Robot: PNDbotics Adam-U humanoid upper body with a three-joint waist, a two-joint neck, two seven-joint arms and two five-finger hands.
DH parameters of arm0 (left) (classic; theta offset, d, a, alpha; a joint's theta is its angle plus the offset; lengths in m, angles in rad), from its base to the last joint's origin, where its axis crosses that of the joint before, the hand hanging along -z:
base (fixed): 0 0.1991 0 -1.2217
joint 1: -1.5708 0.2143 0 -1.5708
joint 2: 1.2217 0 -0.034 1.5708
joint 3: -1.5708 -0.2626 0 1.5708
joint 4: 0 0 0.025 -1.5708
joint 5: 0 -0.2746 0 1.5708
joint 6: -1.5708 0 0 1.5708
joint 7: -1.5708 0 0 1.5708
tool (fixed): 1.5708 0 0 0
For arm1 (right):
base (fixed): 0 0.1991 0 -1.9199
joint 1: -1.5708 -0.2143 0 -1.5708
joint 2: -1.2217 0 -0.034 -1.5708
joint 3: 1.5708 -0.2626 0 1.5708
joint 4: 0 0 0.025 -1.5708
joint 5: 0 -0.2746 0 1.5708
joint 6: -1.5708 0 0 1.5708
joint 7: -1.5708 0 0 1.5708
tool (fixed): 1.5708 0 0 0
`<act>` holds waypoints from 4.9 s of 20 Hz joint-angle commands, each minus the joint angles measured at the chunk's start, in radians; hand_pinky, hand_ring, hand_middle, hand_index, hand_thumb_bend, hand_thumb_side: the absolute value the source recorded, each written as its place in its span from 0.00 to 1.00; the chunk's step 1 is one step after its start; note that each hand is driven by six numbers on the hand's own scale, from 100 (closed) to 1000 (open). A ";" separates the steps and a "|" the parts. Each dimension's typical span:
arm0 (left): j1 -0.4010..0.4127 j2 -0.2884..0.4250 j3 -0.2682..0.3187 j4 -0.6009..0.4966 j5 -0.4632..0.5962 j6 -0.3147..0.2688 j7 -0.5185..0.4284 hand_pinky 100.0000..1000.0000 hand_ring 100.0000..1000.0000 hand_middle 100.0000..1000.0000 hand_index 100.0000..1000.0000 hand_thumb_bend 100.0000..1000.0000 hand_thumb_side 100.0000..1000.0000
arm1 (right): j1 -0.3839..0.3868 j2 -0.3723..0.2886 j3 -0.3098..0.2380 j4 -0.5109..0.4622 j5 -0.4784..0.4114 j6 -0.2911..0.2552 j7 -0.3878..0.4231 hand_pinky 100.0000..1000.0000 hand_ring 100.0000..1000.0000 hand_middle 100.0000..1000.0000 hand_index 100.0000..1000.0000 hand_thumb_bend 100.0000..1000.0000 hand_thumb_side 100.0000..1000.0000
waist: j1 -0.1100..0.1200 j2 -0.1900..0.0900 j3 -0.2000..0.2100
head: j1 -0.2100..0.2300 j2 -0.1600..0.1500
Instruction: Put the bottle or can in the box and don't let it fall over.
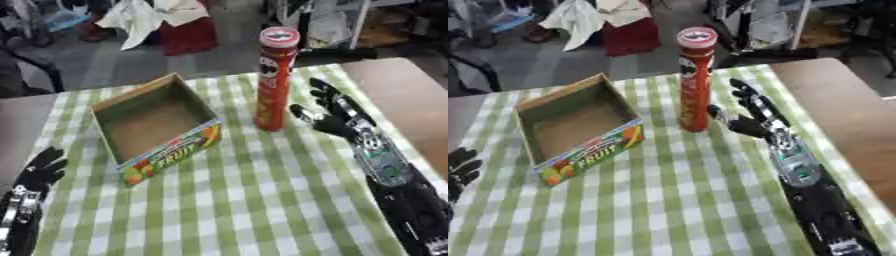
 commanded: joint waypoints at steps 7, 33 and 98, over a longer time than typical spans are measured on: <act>-0.005 0.009 -0.004 -0.013 0.007 -0.003 -0.007 0.93 0.89 0.86 0.95 0.53 0.90 | -0.078 0.022 -0.011 0.067 0.051 0.001 -0.023 1.00 1.00 1.00 1.00 0.43 0.38 | -0.001 -0.021 0.009 | -0.010 -0.004; -0.011 0.005 -0.009 -0.014 0.008 -0.004 -0.013 0.92 0.89 0.86 0.95 0.53 0.91 | -0.186 0.010 -0.048 0.182 0.108 -0.006 -0.090 1.00 1.00 1.00 1.00 0.42 0.40 | -0.004 -0.017 0.043 | -0.012 0.004; -0.034 0.000 -0.023 -0.020 0.015 -0.006 -0.026 0.92 0.88 0.86 0.94 0.55 0.90 | -0.293 0.018 -0.106 0.373 0.080 0.046 -0.295 1.00 0.62 0.51 0.52 0.00 0.00 | 0.007 0.011 0.127 | -0.047 -0.023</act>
